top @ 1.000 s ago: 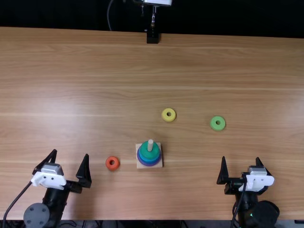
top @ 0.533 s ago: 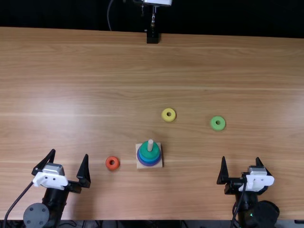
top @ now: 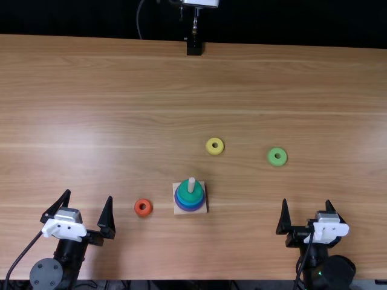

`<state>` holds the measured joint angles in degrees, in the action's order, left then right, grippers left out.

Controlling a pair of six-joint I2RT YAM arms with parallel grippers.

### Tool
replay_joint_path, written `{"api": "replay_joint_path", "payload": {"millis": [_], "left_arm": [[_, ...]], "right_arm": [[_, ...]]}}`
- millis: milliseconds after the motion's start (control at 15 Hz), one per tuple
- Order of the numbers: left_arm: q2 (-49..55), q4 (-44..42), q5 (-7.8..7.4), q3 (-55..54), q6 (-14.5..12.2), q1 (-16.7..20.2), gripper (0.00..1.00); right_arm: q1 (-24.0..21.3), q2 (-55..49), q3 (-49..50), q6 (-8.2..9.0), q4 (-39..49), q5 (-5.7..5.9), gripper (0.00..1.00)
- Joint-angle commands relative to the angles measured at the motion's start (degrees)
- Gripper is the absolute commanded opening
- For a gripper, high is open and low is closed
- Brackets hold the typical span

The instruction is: Build the Hanoi tower: stack the rings onto the peg from bottom to top in this color order: purple, dark blue, light blue, dark green, light green, yellow, orange.

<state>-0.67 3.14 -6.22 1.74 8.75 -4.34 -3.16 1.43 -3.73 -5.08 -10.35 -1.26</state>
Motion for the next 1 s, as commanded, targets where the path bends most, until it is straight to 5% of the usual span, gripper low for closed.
{"api": "replay_joint_path", "payload": {"millis": [0,933], "left_arm": [[0.7,-0.2,0.00,-1.7,-1.1,0.6,1.00],[0.7,-0.2,0.00,-1.7,-1.1,0.6,1.00]], "right_arm": [[-0.4,-0.6,1.7,-0.09,-0.2,0.52,1.00],[-0.4,-0.7,0.6,-0.09,5.1,0.62,1.00]]}}
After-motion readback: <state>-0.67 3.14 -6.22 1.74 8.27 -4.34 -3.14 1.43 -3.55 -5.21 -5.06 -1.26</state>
